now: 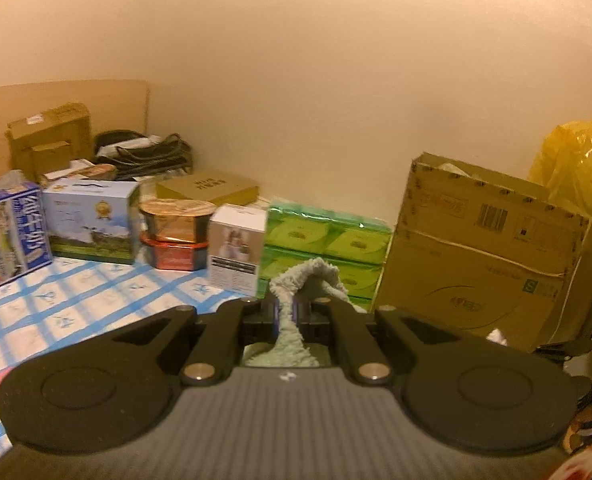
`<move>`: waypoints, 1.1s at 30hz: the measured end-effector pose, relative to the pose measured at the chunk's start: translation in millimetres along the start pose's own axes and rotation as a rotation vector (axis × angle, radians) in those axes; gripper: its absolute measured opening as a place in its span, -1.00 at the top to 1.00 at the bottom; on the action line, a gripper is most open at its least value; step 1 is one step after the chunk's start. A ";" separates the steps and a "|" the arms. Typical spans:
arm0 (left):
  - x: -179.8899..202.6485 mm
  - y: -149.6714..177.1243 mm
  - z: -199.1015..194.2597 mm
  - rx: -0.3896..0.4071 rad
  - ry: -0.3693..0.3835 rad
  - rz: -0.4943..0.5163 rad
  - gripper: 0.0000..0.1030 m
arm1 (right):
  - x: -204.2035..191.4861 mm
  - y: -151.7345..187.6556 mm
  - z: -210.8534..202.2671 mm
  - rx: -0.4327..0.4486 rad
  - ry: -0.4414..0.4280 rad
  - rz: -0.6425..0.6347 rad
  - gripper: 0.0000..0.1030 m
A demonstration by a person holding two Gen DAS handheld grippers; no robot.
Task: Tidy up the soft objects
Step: 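Lift and carry the green towel and swab bag over the brown box, then open both grippers to release the towel and swab bag into the box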
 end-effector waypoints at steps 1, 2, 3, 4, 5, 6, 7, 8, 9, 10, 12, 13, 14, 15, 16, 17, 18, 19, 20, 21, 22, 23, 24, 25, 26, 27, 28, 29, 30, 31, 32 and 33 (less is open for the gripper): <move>4.4 2.3 10.4 -0.009 0.009 0.002 0.91 | 0.7 0.4 5.1 -0.003 -0.004 -0.004 0.17; 7.7 4.9 19.3 -0.018 0.015 0.003 0.91 | 1.9 1.4 10.2 -0.008 -0.007 -0.006 0.17; 11.1 8.4 29.0 -0.028 0.019 0.006 0.91 | 3.2 2.4 15.1 -0.012 -0.010 -0.007 0.17; 14.1 12.5 39.3 -0.040 0.025 0.007 0.91 | 4.5 3.0 20.1 -0.015 -0.013 -0.008 0.17; 16.8 17.0 49.4 -0.051 0.030 0.010 0.91 | 6.0 3.6 25.2 -0.016 -0.015 -0.008 0.17; 19.5 20.9 58.7 -0.060 0.032 0.014 0.91 | 7.8 4.9 29.4 -0.020 -0.017 -0.007 0.17; 21.2 25.0 66.1 -0.069 0.036 0.019 0.91 | 9.8 5.6 33.7 -0.023 -0.017 -0.004 0.17; 22.6 29.4 73.9 -0.079 0.037 0.024 0.91 | 12.1 6.3 38.7 -0.025 -0.018 -0.001 0.17; 23.9 34.2 81.6 -0.089 0.040 0.028 0.91 | 13.9 6.6 42.9 -0.027 -0.018 0.001 0.17; 24.8 39.4 89.9 -0.100 0.043 0.034 0.91 | 15.8 7.0 46.9 -0.029 -0.019 0.002 0.17; 25.1 48.6 104.3 -0.122 0.042 0.043 0.91 | 19.8 8.2 54.2 -0.033 -0.019 0.004 0.17; 25.1 53.7 111.4 -0.134 0.043 0.046 0.91 | 22.0 8.7 58.1 -0.035 -0.018 0.005 0.17; 25.0 58.1 117.0 -0.143 0.044 0.047 0.91 | 24.2 9.0 61.7 -0.037 -0.017 0.006 0.17; 24.8 62.6 122.7 -0.153 0.045 0.049 0.91 | 26.4 9.8 65.2 -0.039 -0.015 0.007 0.17; 24.6 67.3 128.6 -0.162 0.044 0.052 0.91 | 28.2 10.5 68.6 -0.042 -0.015 0.008 0.17; 24.6 70.8 132.7 -0.169 0.045 0.054 0.91 | 30.1 11.4 71.7 -0.045 -0.015 0.011 0.17; 24.4 75.5 138.1 -0.177 0.049 0.055 0.91 | 32.0 12.5 75.4 -0.049 -0.015 0.013 0.17; 24.0 78.9 142.0 -0.183 0.051 0.055 0.91 | 33.6 13.6 79.1 -0.053 -0.016 0.014 0.17; 23.6 82.1 145.4 -0.188 0.050 0.057 0.91 | 35.1 14.7 82.6 -0.056 -0.015 0.013 0.17; 23.5 85.7 149.2 -0.195 0.052 0.061 0.91 | 36.5 15.8 86.5 -0.060 -0.014 0.011 0.17; 23.2 90.5 154.0 -0.202 0.052 0.065 0.91 | 37.8 16.9 90.4 -0.063 -0.013 0.010 0.17; 23.2 93.2 156.8 -0.207 0.052 0.067 0.91 | 38.5 18.2 93.5 -0.066 -0.013 0.011 0.17; 23.1 97.3 161.0 -0.215 0.051 0.069 0.91 | 39.9 19.8 96.8 -0.068 -0.014 0.011 0.17; 22.5 102.1 165.3 -0.224 0.050 0.071 0.91 | 40.9 20.9 99.9 -0.070 -0.014 0.011 0.17; 22.0 106.0 169.2 -0.231 0.048 0.073 0.90 | 41.6 22.1 102.0 -0.072 -0.013 0.012 0.17; 21.4 111.1 173.5 -0.241 0.047 0.079 0.90 | 42.7 23.3 105.0 -0.075 -0.013 0.013 0.17; 21.1 117.6 178.2 -0.256 0.044 0.085 0.89 | 43.6 24.5 107.6 -0.077 -0.014 0.015 0.17; 20.6 123.9 182.5 -0.276 0.041 0.089 0.85 | 44.4 25.7 110.4 -0.080 -0.014 0.017 0.17; 20.7 130.9 187.0 -0.300 0.041 0.094 0.79 | 44.8 26.9 112.5 -0.083 -0.014 0.019 0.17; 20.5 138.4 190.7 -0.320 0.041 0.101 0.74 | 45.2 28.2 114.8 -0.087 -0.015 0.023 0.17; 20.8 144.5 192.5 -0.337 0.047 0.109 0.57 | 45.4 29.7 117.1 -0.091 -0.016 0.025 0.17; 21.2 151.6 195.1 -0.356 0.050 0.127 0.44 | 45.5 31.3 119.6 -0.096 -0.018 0.027 0.17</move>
Point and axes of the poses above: each gripper's, at about its wrist camera, not at the fingertips, and z roughly the way its jaws point, x to its right, y to its underside, the point moved 8 cm from there along z, roughly the way its jaws point, and after that the axes turned 14 degrees about x, right-handed, at the moved point
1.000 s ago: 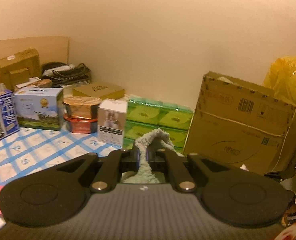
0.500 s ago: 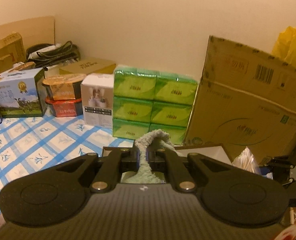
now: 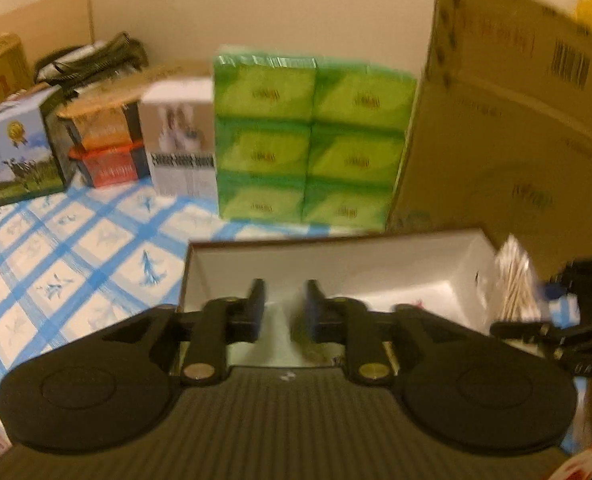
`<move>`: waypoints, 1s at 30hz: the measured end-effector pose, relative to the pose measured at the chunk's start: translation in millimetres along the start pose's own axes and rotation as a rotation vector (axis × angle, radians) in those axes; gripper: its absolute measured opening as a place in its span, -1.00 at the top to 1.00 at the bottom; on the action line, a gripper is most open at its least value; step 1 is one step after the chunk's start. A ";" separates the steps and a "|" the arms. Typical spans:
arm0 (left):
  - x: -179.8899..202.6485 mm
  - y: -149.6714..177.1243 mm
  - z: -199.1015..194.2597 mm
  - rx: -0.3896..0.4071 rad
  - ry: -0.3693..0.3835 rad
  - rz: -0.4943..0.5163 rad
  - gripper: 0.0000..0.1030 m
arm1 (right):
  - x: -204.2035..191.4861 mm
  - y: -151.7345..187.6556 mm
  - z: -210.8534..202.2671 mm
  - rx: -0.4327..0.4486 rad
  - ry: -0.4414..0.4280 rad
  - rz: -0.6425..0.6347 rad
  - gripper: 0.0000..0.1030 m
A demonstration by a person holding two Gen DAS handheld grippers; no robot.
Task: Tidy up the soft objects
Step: 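Open both grippers to release the towel and swab bag into the box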
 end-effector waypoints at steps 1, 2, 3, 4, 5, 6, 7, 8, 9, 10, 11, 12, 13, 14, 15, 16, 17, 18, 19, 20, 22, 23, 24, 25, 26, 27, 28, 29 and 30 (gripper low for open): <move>0.3 4.2 2.6 -0.009 -0.004 0.015 0.41 | 0.1 1.5 2.1 -0.005 0.000 0.001 0.17; 0.8 8.2 4.9 -0.017 -0.006 0.030 0.40 | 0.2 2.8 4.5 -0.011 0.000 0.000 0.17; 0.4 12.4 7.1 -0.028 -0.010 0.043 0.39 | 0.4 4.1 6.9 -0.016 0.000 -0.001 0.17; 0.0 15.9 8.5 -0.036 -0.013 0.047 0.39 | 0.4 5.4 9.2 -0.021 0.001 -0.002 0.17; -1.2 19.1 9.6 -0.045 -0.014 0.047 0.39 | 0.9 6.7 11.7 -0.029 0.002 -0.003 0.16; -1.6 21.2 10.7 -0.050 -0.013 0.044 0.39 | 1.0 8.2 14.1 -0.036 0.002 -0.004 0.16; -2.8 23.8 11.1 -0.056 -0.011 0.042 0.39 | 0.6 9.5 16.0 -0.044 0.001 -0.009 0.16; -3.4 25.5 11.0 -0.062 -0.013 0.041 0.38 | 0.7 10.1 18.6 -0.049 0.004 -0.014 0.16; -4.6 26.8 10.6 -0.067 -0.015 0.040 0.37 | -0.1 9.9 20.6 -0.042 0.004 -0.020 0.16; -5.7 28.8 9.9 -0.069 -0.017 0.040 0.36 | -1.1 9.1 22.3 -0.032 0.007 -0.028 0.15; -6.4 30.2 9.2 -0.071 -0.018 0.040 0.34 | -1.1 8.0 23.9 -0.023 0.015 -0.032 0.08; -6.8 30.5 8.4 -0.072 -0.018 0.040 0.32 | -0.6 7.0 25.6 -0.014 0.026 -0.031 0.02; -7.4 31.8 7.1 -0.074 -0.017 0.039 0.30 | 0.0 5.7 26.2 -0.003 0.036 -0.025 -0.12; -7.9 33.2 5.3 -0.074 -0.016 0.038 0.29 | 0.5 4.1 26.3 0.011 0.042 -0.017 -0.20; -8.2 33.9 3.9 -0.075 -0.016 0.038 0.28 | 0.8 2.2 25.6 0.025 0.044 -0.004 -0.23; -8.7 35.3 1.2 -0.076 -0.015 0.038 0.28 | 1.6 0.9 24.7 0.031 0.044 0.008 -0.25; -8.6 35.7 -0.6 -0.076 -0.014 0.039 0.28 | 2.5 0.3 23.2 0.033 0.047 0.021 -0.25; -8.8 36.3 -3.6 -0.075 -0.015 0.041 0.26 | 3.7 -0.1 21.2 0.033 0.054 0.032 -0.25; -9.0 36.9 -7.3 -0.075 -0.017 0.043 0.25 | 4.8 0.1 18.3 0.033 0.061 0.042 -0.25; -8.8 37.0 -10.9 -0.074 -0.017 0.043 0.23 | 5.4 -0.2 14.9 0.032 0.067 0.050 -0.25; -9.6 37.8 -21.0 -0.068 -0.021 0.043 0.22 | 6.4 0.6 4.3 0.035 0.079 0.071 -0.25; -10.8 37.8 -27.2 -0.062 -0.025 0.040 0.22 | 6.6 1.0 -1.4 0.038 0.085 0.083 -0.25; -11.5 37.8 -32.4 -0.058 -0.028 0.036 0.22 | 7.1 1.9 -8.3 0.040 0.093 0.097 -0.25; -12.7 37.6 -39.7 -0.055 -0.033 0.028 0.22 | 7.7 2.9 -14.7 0.040 0.103 0.108 -0.26; -13.8 37.2 -46.4 -0.050 -0.037 0.024 0.22 | 8.2 3.8 -23.1 0.044 0.118 0.121 -0.26; -14.8 36.8 -54.2 -0.044 -0.043 0.023 0.22 | 8.1 4.4 -30.7 0.049 0.123 0.132 -0.26; -15.6 36.3 -63.1 -0.037 -0.053 0.025 0.22 | 6.7 4.6 -39.2 0.057 0.124 0.143 -0.26; -15.8 35.9 -70.8 -0.032 -0.061 0.029 0.22 | 4.7 4.4 -47.1 0.064 0.124 0.153 -0.26; -16.2 36.0 -81.4 -0.026 -0.073 0.033 0.22 | 2.2 4.4 -56.3 0.072 0.126 0.165 -0.26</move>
Point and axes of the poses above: each gripper's, at about its wrist camera, not at the fingertips, and z roughly the way its jaws point, x to its right, y to its underside, the point moved 8 cm from there along z, roughly the way its jaws point, and after that the axes turned 14 degrees about x, right-handed, at the moved point
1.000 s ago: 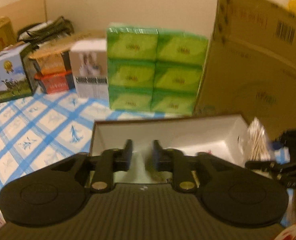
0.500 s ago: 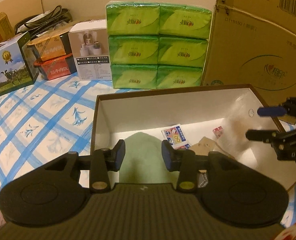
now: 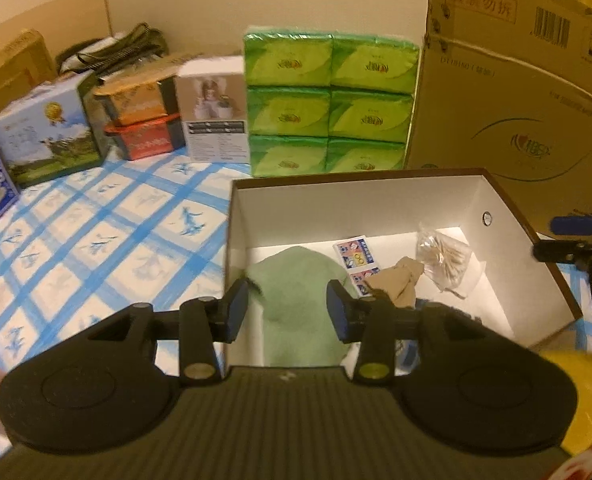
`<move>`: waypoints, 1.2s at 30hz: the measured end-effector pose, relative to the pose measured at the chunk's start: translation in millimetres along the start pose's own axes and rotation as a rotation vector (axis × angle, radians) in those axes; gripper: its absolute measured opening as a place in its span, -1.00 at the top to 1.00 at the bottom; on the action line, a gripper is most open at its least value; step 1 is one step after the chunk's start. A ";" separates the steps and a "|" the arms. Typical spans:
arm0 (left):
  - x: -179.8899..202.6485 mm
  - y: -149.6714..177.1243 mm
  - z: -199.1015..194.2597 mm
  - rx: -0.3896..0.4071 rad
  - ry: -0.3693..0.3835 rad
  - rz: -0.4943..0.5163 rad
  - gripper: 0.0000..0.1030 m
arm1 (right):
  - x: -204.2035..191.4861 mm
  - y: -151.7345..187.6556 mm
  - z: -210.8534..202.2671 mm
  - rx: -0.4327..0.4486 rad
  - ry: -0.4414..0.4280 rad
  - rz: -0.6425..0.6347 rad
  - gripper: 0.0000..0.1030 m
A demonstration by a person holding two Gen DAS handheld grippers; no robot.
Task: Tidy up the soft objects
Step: 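Open both grippers to release the towel and swab bag into the box, then move both grippers back from the box to the grey towel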
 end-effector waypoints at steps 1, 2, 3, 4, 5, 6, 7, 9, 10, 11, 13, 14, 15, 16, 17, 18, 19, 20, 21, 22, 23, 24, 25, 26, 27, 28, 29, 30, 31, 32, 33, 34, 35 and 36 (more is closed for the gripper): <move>-0.3 0.2 -8.8 0.007 -0.006 0.001 0.22 | -1.5 -0.3 -9.3 0.009 0.002 0.010 -0.26; -0.1 0.6 -18.2 0.014 -0.008 0.000 0.21 | -4.1 -0.6 -18.7 0.015 -0.002 0.019 -0.26; 0.6 1.9 -30.0 0.020 -0.008 -0.006 0.19 | -7.1 -0.6 -27.6 0.020 -0.005 0.028 -0.26; 1.2 3.5 -39.6 0.021 -0.008 -0.011 0.18 | -9.9 -0.6 -36.5 0.027 -0.007 0.038 -0.26; 2.4 5.9 -51.0 0.023 -0.008 -0.017 0.17 | -13.4 -0.2 -45.7 0.030 -0.012 0.045 -0.26; 3.7 8.4 -61.4 0.024 -0.010 -0.022 0.15 | -17.5 0.2 -55.5 0.034 -0.017 0.052 -0.26; 4.9 11.0 -70.7 0.023 -0.011 -0.025 0.14 | -21.5 0.8 -65.4 0.041 -0.020 0.060 -0.26; 7.3 18.5 -91.3 0.016 -0.023 -0.029 0.08 | -30.7 2.9 -83.4 0.048 -0.030 0.068 -0.26; 8.3 22.7 -99.8 0.013 -0.030 -0.030 0.06 | -35.7 4.6 -92.3 0.051 -0.035 0.069 -0.26; 9.9 27.9 -109.6 0.007 -0.034 -0.032 0.05 | -41.1 6.9 -101.2 0.053 -0.043 0.069 -0.26; 13.3 37.4 -126.2 0.000 -0.038 -0.046 0.05 | -52.0 11.4 -115.8 0.055 -0.051 0.064 -0.26; 15.1 41.9 -133.9 -0.002 -0.036 -0.054 0.05 | -57.2 13.9 -123.3 0.057 -0.055 0.062 -0.26; 17.0 46.8 -142.4 -0.004 -0.035 -0.063 0.05 | -62.9 16.7 -130.4 0.057 -0.062 0.059 -0.26; 18.8 51.2 -150.6 -0.005 -0.039 -0.069 0.05 | -68.5 19.6 -138.3 0.058 -0.068 0.060 -0.26; 20.5 55.2 -158.6 -0.004 -0.043 -0.073 0.03 | -72.5 22.3 -144.3 0.060 -0.075 0.064 -0.26; 21.5 59.2 -165.6 -0.003 -0.047 -0.075 0.02 | -78.0 25.4 -150.8 0.061 -0.084 0.070 -0.26; 23.8 63.1 -173.7 -0.002 -0.054 -0.073 0.02 | -83.3 28.6 -157.1 0.060 -0.091 0.078 -0.26; 25.9 66.2 -180.1 -0.001 -0.061 -0.073 0.01 | -88.4 32.2 -163.2 0.061 -0.098 0.084 -0.26; 28.5 70.9 -188.8 0.000 -0.065 -0.075 -0.03 | -93.9 36.0 -169.6 0.059 -0.103 0.088 -0.26; 30.2 74.6 -195.4 0.000 -0.067 -0.080 -0.05 | -99.3 40.0 -175.0 0.056 -0.107 0.093 -0.26; 32.4 78.7 -202.9 0.001 -0.069 -0.087 -0.11 | -104.5 43.6 -179.5 0.052 -0.114 0.098 -0.26; 34.2 81.6 -208.5 0.001 -0.071 -0.089 -0.14 | -110.2 47.7 -184.5 0.048 -0.122 0.103 -0.26; 36.7 85.3 -214.9 0.001 -0.074 -0.089 -0.14 | -115.7 51.6 -188.8 0.044 -0.128 0.110 -0.26; 39.0 88.8 -220.3 0.001 -0.076 -0.087 -0.14 | -121.7 56.0 -192.6 0.038 -0.135 0.114 -0.26; 41.5 93.7 -227.3 -0.001 -0.077 -0.086 -0.14 | -126.2 59.3 -195.0 0.030 -0.143 0.114 -0.26; 43.5 97.8 -233.0 -0.002 -0.079 -0.089 -0.14 | -132.3 64.1 -198.3 0.021 -0.151 0.114 -0.26; 44.5 101.2 -237.0 -0.005 -0.081 -0.093 -0.15 | -137.1 68.2 -201.0 0.013 -0.157 0.114 -0.26; 46.4 105.4 -242.5 -0.007 -0.082 -0.098 -0.17 | -140.6 72.0 -202.6 0.003 -0.161 0.119 -0.26; 48.0 109.6 -247.7 -0.009 -0.082 -0.105 -0.18 | -144.8 76.5 -204.6 -0.011 -0.169 0.128 -0.26; 48.9 113.5 -251.8 -0.012 -0.082 -0.111 -0.20 | -148.6 80.9 -206.6 -0.024 -0.181 0.140 -0.26; 49.7 118.4 -256.8 -0.015 -0.083 -0.118 -0.20 | -150.6 84.8 -207.6 -0.036 -0.188 0.153 -0.26; 50.2 124.2 -261.5 -0.021 -0.087 -0.128 -0.20 | -153.3 89.4 -208.9 -0.049 -0.186 0.160 -0.26; 50.1 129.3 -265.3 -0.026 -0.091 -0.137 -0.21 | -155.7 93.7 -210.1 -0.059 -0.182 0.160 -0.26; 50.1 133.8 -268.6 -0.030 -0.095 -0.144 -0.22 | -157.8 97.3 -211.9 -0.066 -0.183 0.158 -0.26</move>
Point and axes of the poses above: each gripper's, at about its wrist camera, not at the fingertips, and z roughly the way its jaws point, x to its right, y to its underside, the point moved 8 cm from there along z, roughly the way its jaws point, and after that the axes turned 14 degrees about x, right-handed, at the moved point
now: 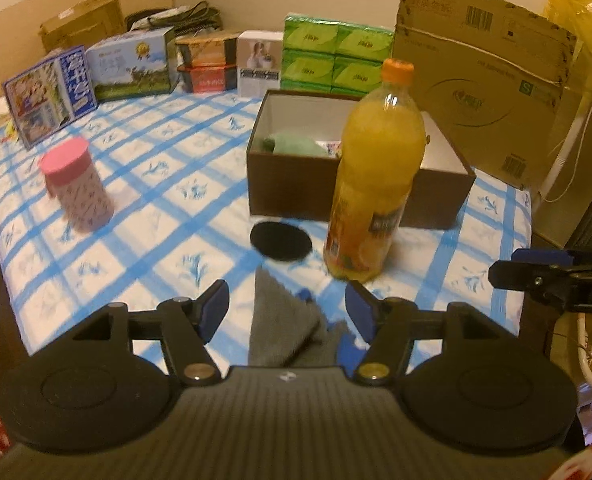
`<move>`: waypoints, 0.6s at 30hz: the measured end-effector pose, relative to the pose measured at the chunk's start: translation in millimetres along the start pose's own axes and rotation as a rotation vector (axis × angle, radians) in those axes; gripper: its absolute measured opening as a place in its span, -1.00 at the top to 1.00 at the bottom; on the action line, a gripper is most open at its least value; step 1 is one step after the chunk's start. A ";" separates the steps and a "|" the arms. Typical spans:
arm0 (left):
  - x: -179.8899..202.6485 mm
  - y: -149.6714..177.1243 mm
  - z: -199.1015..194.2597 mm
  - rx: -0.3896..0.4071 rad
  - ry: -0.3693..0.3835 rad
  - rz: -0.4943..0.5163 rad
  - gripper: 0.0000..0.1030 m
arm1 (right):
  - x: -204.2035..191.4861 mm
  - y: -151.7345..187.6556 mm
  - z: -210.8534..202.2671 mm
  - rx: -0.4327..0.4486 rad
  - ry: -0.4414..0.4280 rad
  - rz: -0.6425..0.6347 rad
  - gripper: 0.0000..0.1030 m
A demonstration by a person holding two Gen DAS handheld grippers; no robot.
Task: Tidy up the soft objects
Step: 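Move both grippers back from the box to the grey towel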
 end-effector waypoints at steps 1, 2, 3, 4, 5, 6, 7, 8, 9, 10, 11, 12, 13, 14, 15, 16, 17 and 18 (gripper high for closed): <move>-1.4 5.0 -2.7 -0.006 -0.008 -0.008 -0.22 | -2.7 4.5 -0.5 -0.008 -0.008 -0.003 -0.26; -2.9 10.1 -4.8 -0.009 -0.016 -0.013 -0.24 | -5.0 8.7 -1.3 -0.015 -0.012 -0.002 -0.26; -3.9 14.4 -7.2 -0.012 -0.025 -0.014 -0.24 | -6.4 13.2 -1.3 -0.023 -0.008 0.005 -0.26; -5.2 19.2 -10.0 -0.016 -0.034 -0.012 -0.24 | -7.0 17.8 -0.7 -0.032 0.003 0.013 -0.26; -5.5 22.3 -11.4 -0.019 -0.041 -0.012 -0.24 | -7.9 22.4 0.5 -0.044 0.011 0.015 -0.26; -6.7 26.6 -13.7 -0.022 -0.048 -0.015 -0.25 | -9.3 26.7 0.7 -0.053 0.015 0.015 -0.26; -7.7 29.9 -15.3 -0.025 -0.052 -0.019 -0.27 | -10.6 31.5 1.2 -0.061 0.022 0.018 -0.26; -8.8 33.9 -17.2 -0.030 -0.055 -0.024 -0.32 | -11.7 36.6 2.1 -0.071 0.029 0.019 -0.26; -9.9 37.3 -18.6 -0.033 -0.056 -0.028 -0.36 | -12.2 40.5 2.9 -0.079 0.034 0.022 -0.26; -11.4 41.3 -20.0 -0.037 -0.060 -0.030 -0.37 | -12.2 44.8 4.0 -0.089 0.040 0.028 -0.26; -12.5 44.6 -20.7 -0.041 -0.065 -0.032 -0.39 | -12.4 49.2 5.1 -0.100 0.044 0.036 -0.26; -13.5 48.2 -21.6 -0.047 -0.070 -0.034 -0.40 | -12.5 53.2 6.4 -0.111 0.045 0.045 -0.26; -14.6 52.2 -22.5 -0.053 -0.073 -0.034 -0.40 | -12.9 56.5 7.5 -0.120 0.045 0.054 -0.26; -16.4 55.2 -22.7 -0.059 -0.073 -0.036 -0.40 | -13.3 60.2 8.9 -0.128 0.046 0.062 -0.26; -17.3 57.8 -23.1 -0.062 -0.074 -0.039 -0.40 | -15.3 63.0 10.2 -0.135 0.045 0.068 -0.26; -18.4 60.4 -23.4 -0.066 -0.075 -0.044 -0.40 | -16.5 65.9 11.8 -0.141 0.041 0.073 -0.26; -18.8 62.1 -23.4 -0.067 -0.074 -0.048 -0.40 | -18.5 67.8 13.5 -0.146 0.037 0.078 -0.26; -19.7 64.5 -23.0 -0.071 -0.075 -0.054 -0.40 | -21.2 70.8 16.1 -0.151 0.030 0.087 -0.26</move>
Point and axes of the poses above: each gripper's, at about its wrist camera, not at the fingertips, and z roughly the way its jaws point, x to its right, y to its underside, the point moved 8 cm from there along z, roughly the way its jaws point, and after that the axes turned 14 degrees about x, right-handed, at the moved point
